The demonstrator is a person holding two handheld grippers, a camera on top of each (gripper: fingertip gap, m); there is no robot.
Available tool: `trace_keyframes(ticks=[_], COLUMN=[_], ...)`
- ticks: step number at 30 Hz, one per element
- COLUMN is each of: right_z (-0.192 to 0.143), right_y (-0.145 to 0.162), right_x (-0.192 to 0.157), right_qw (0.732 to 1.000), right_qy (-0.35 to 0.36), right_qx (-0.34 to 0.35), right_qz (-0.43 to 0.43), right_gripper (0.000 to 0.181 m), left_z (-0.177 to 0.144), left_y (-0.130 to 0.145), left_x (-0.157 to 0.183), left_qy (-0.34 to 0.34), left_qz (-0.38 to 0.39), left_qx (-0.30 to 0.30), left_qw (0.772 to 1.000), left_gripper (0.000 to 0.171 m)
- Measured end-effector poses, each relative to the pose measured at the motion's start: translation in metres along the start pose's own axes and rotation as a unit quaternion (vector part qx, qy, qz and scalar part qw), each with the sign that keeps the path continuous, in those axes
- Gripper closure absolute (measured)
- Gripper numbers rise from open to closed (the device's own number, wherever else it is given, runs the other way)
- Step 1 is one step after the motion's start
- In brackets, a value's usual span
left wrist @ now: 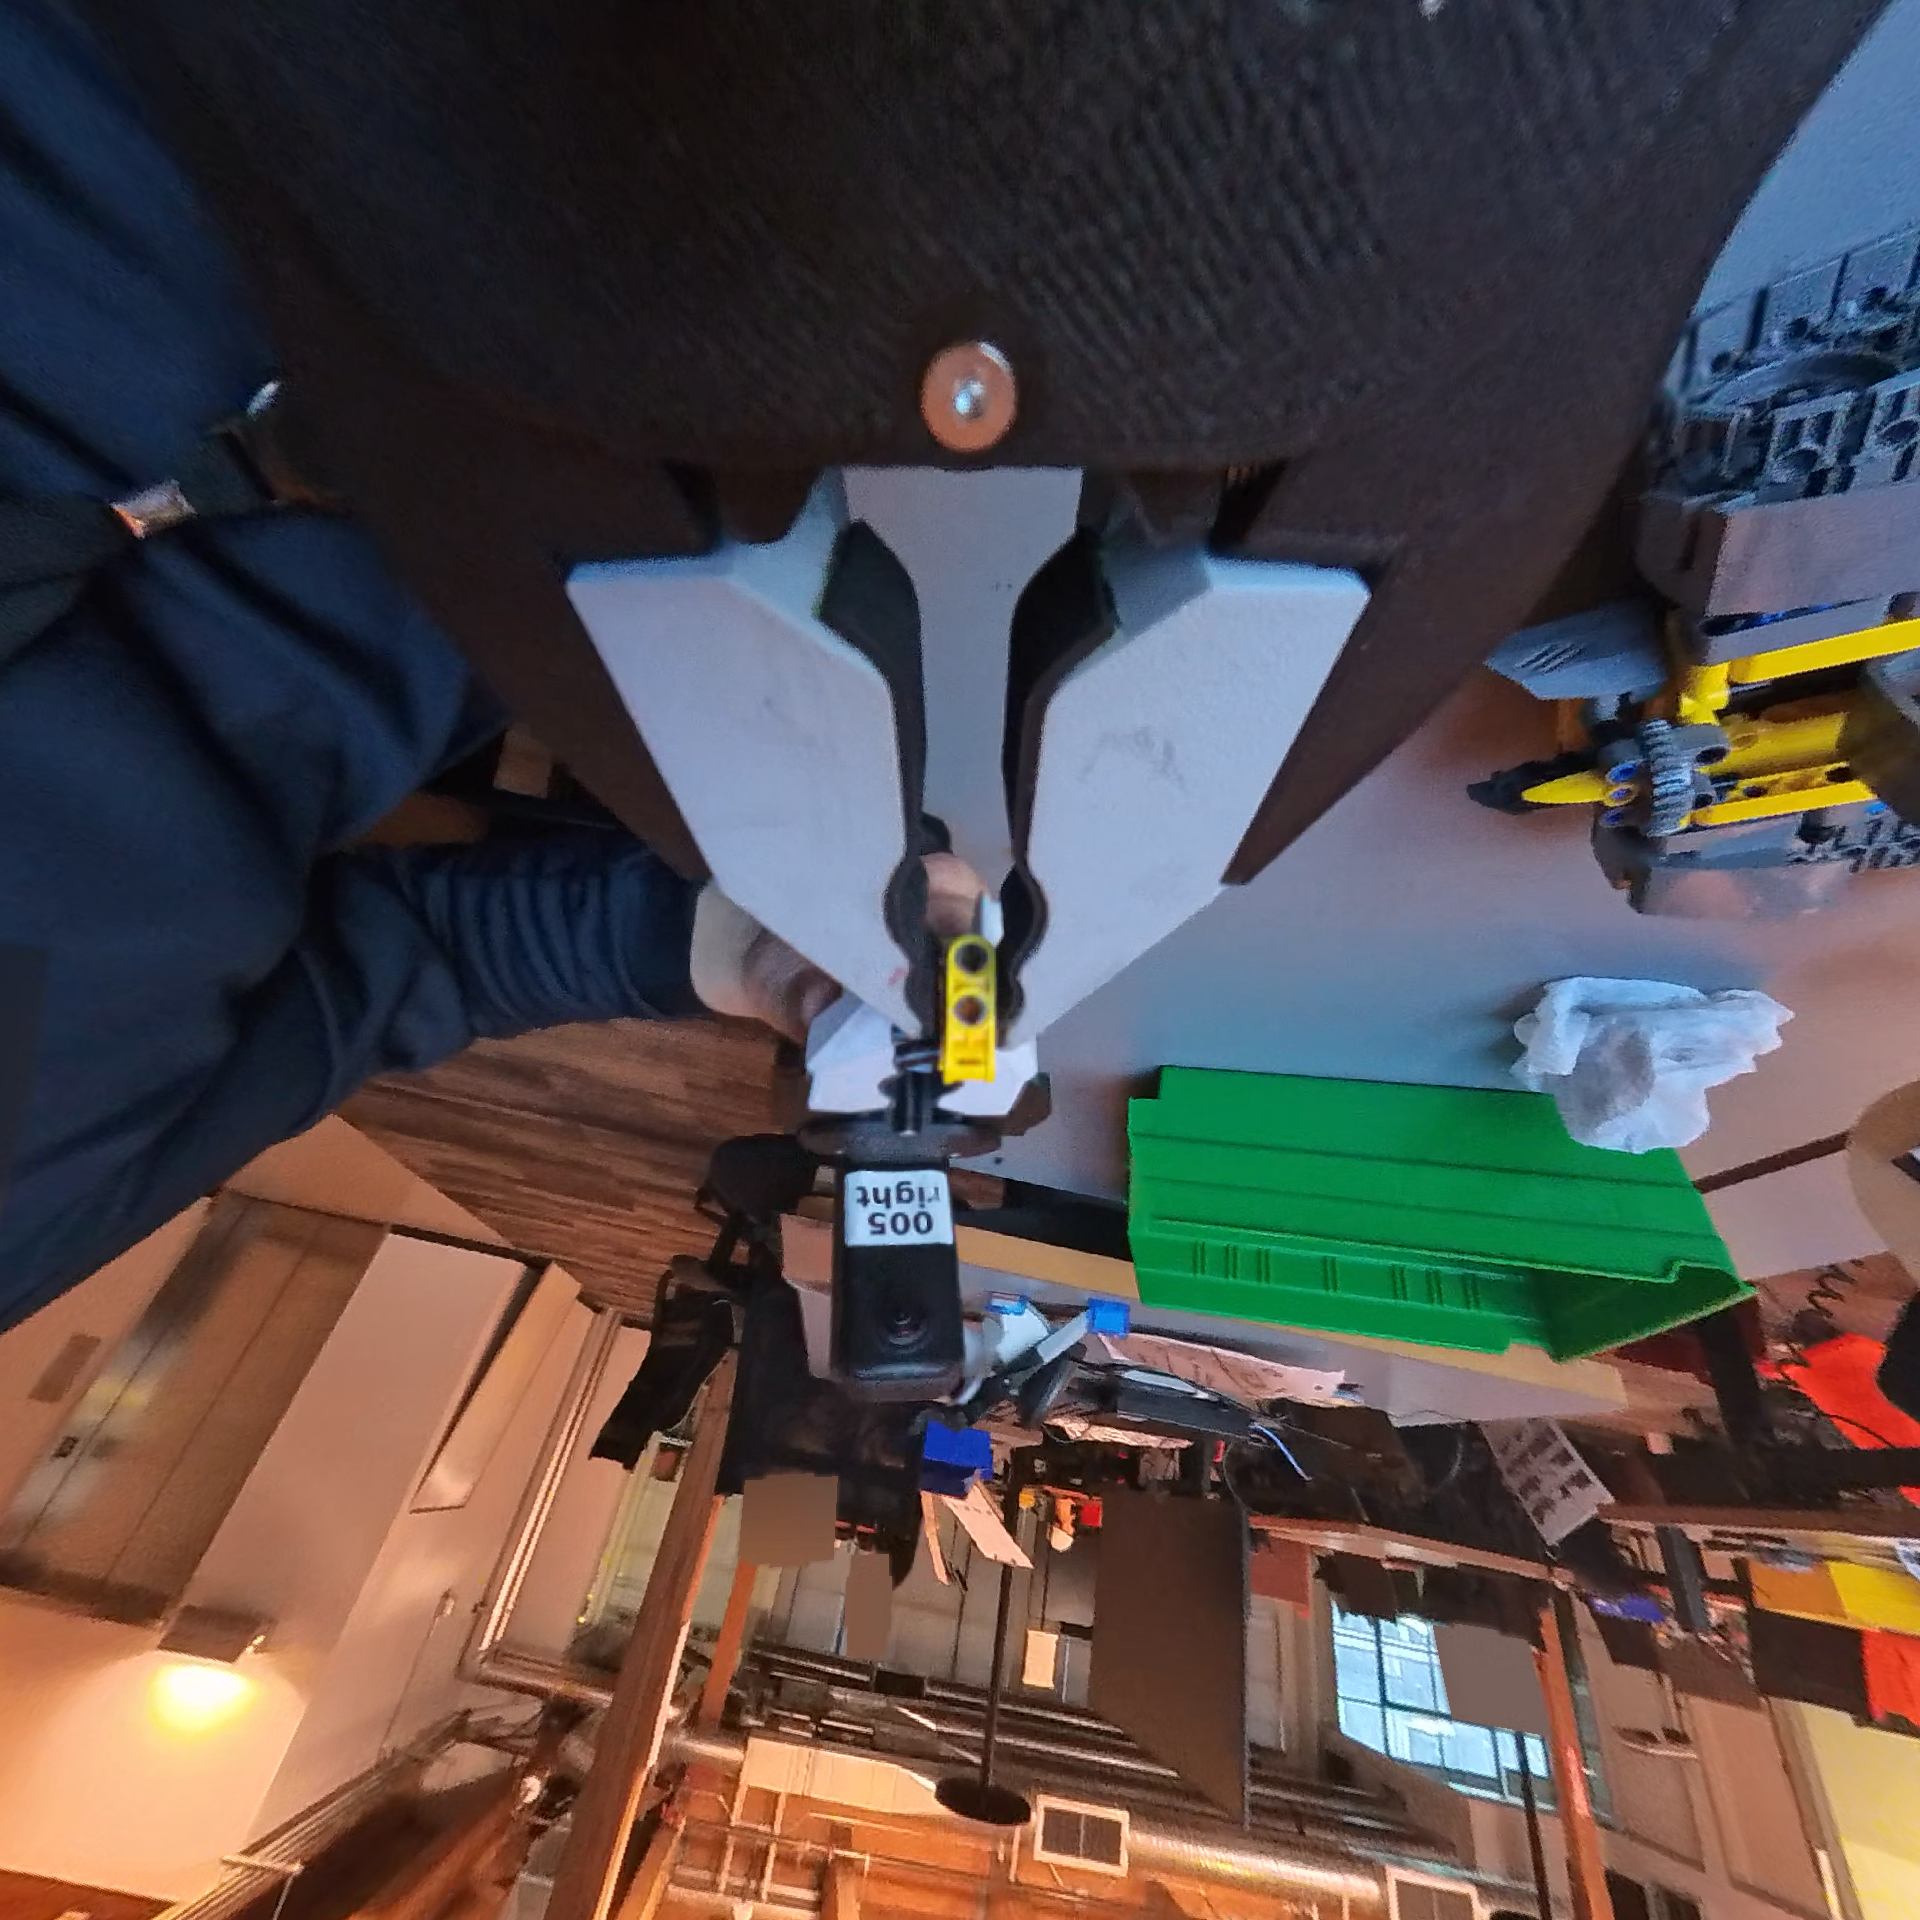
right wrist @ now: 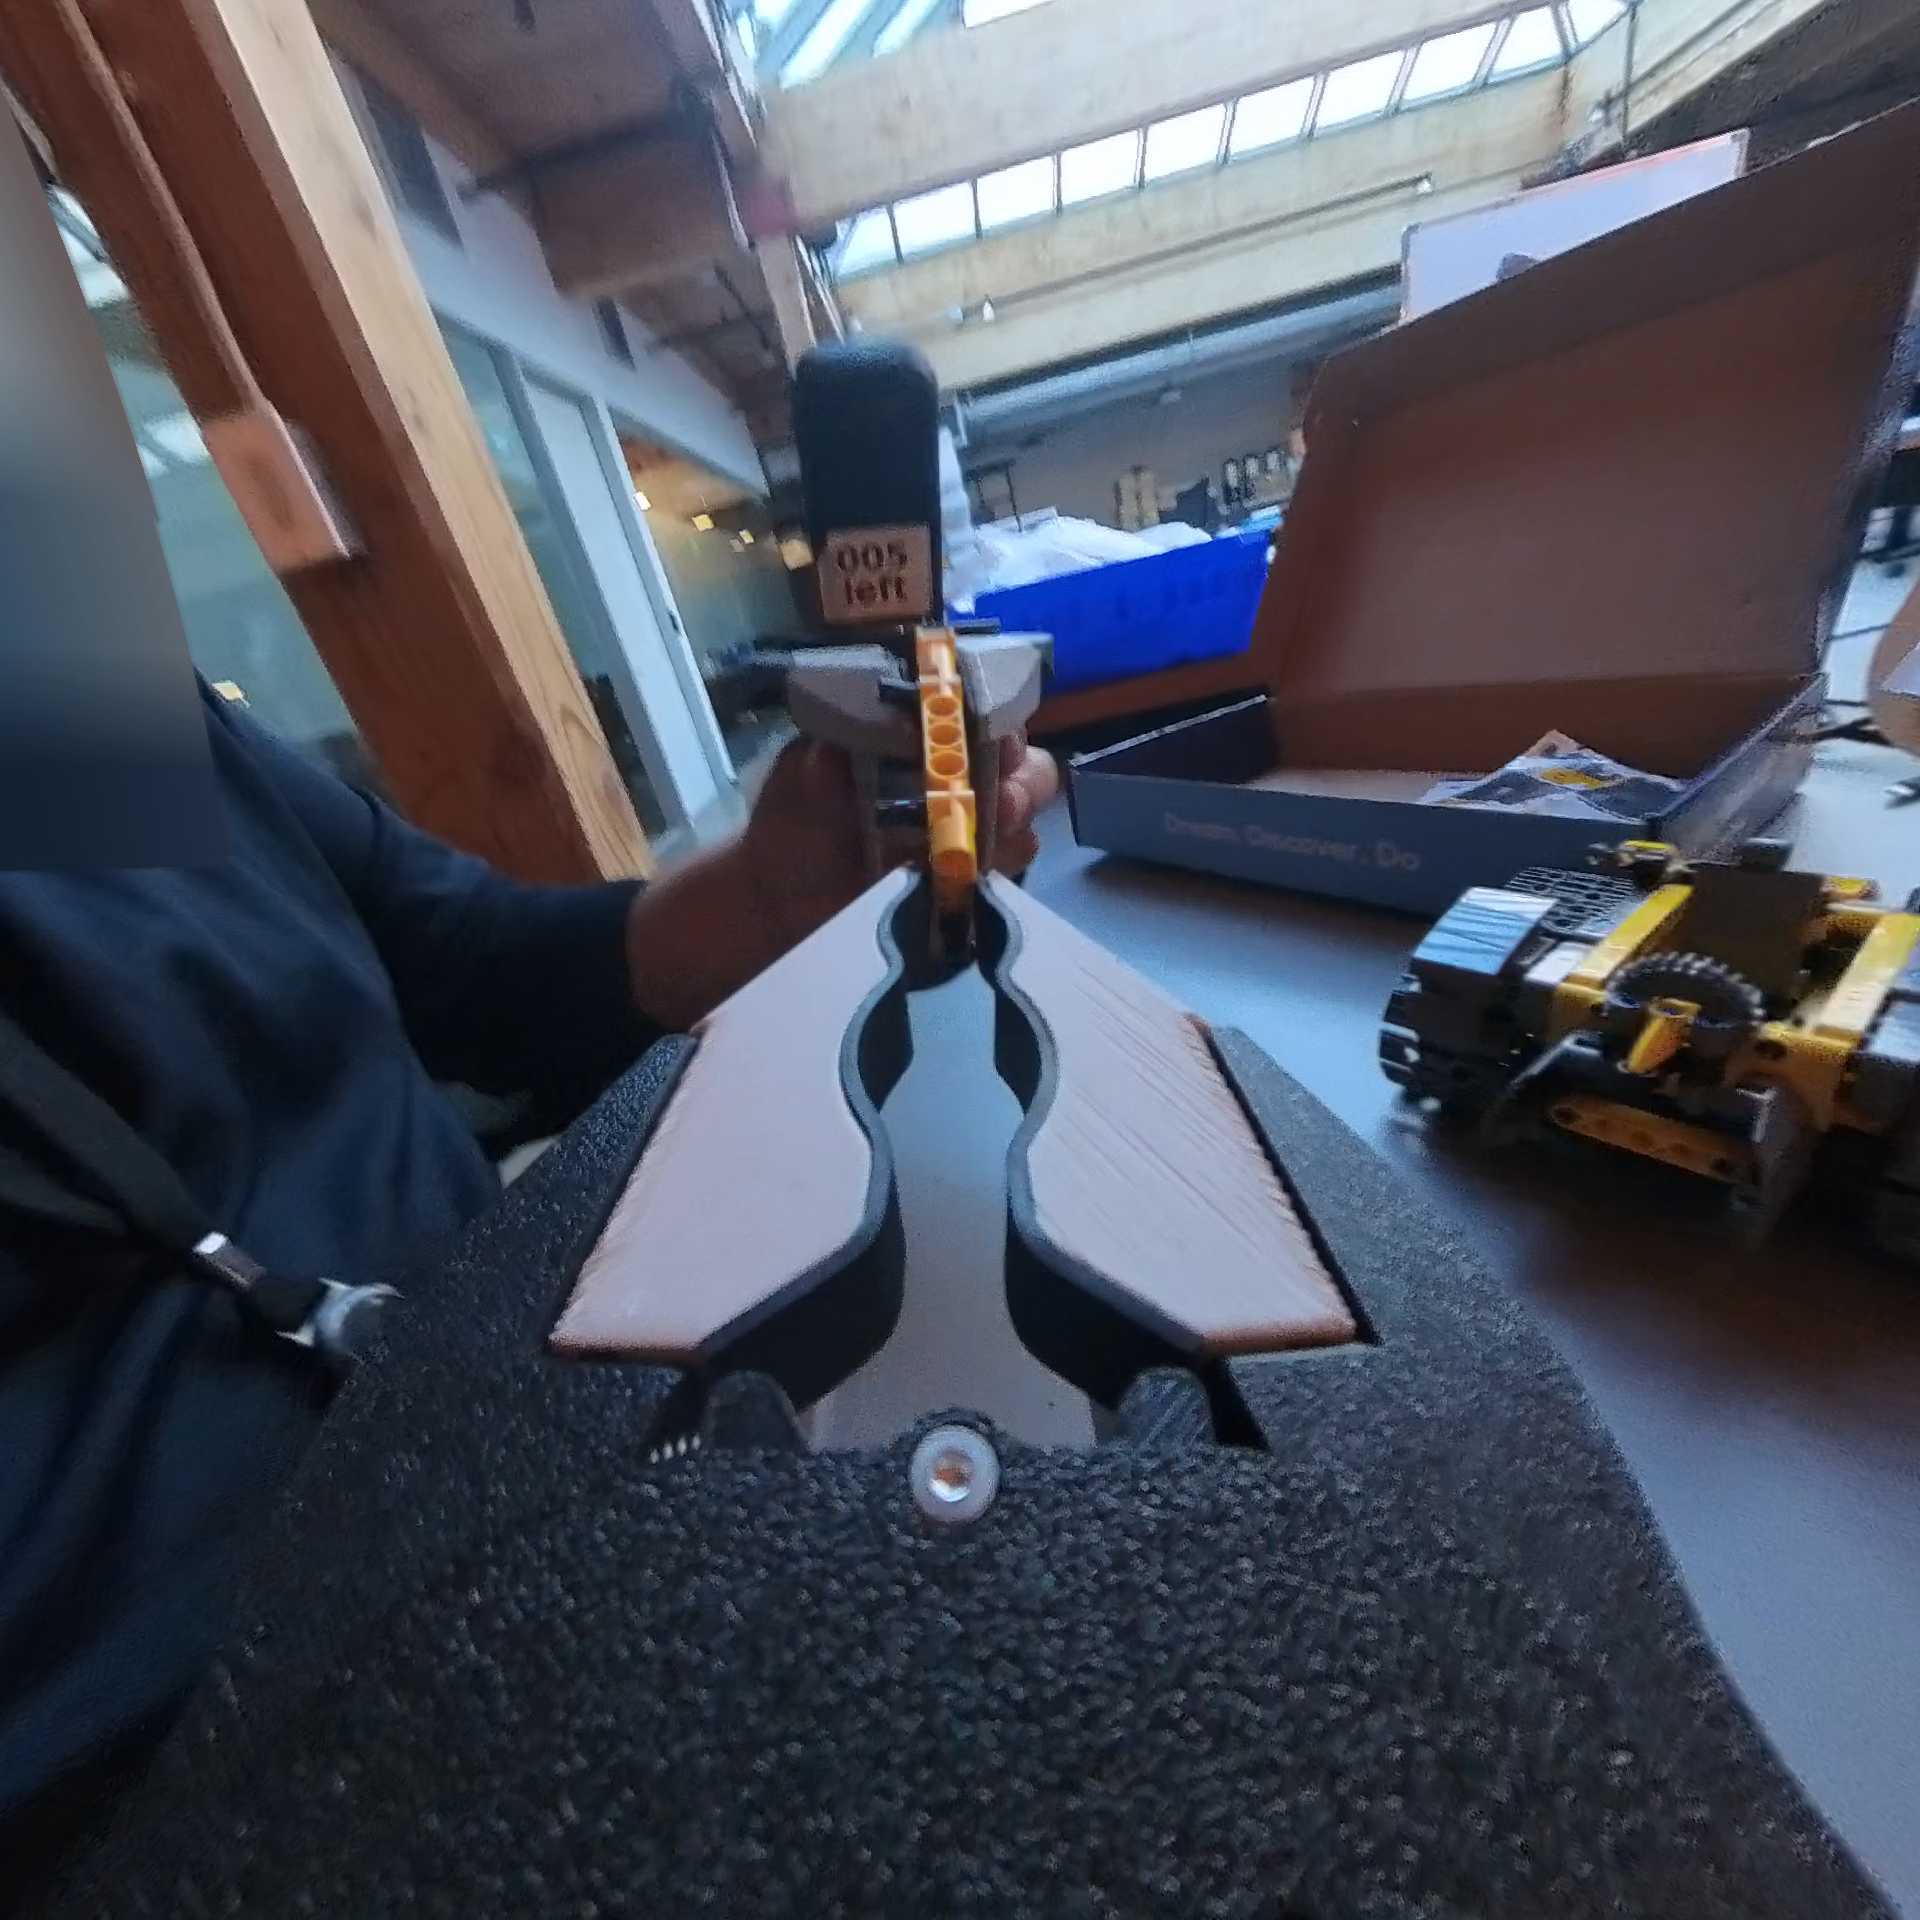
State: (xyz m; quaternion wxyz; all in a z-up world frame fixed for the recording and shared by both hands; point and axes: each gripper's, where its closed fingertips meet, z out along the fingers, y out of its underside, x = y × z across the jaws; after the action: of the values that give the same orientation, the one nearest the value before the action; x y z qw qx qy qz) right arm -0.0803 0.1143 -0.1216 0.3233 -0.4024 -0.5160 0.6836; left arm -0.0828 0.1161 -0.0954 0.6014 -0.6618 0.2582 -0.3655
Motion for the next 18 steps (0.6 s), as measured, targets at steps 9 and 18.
trace_keyframes(ticks=[9,18], right_z=[0.009,0.009], right_y=[0.043,0.045], right_x=[0.009,0.009], right_qw=[0.988,0.984], right_qy=[0.045,0.049], right_qx=[-0.144,-0.165], right_qz=[-0.04,-0.044], right_gripper=[0.165,0.151], left_z=[-0.003,-0.018], left_y=[0.024,0.047], left_x=[-0.014,-0.015], left_qy=[-0.007,-0.011], left_qz=[-0.082,-0.09], left_qx=[-0.076,-0.178], left_qw=[0.994,0.98], left_gripper=[0.167,0.167])
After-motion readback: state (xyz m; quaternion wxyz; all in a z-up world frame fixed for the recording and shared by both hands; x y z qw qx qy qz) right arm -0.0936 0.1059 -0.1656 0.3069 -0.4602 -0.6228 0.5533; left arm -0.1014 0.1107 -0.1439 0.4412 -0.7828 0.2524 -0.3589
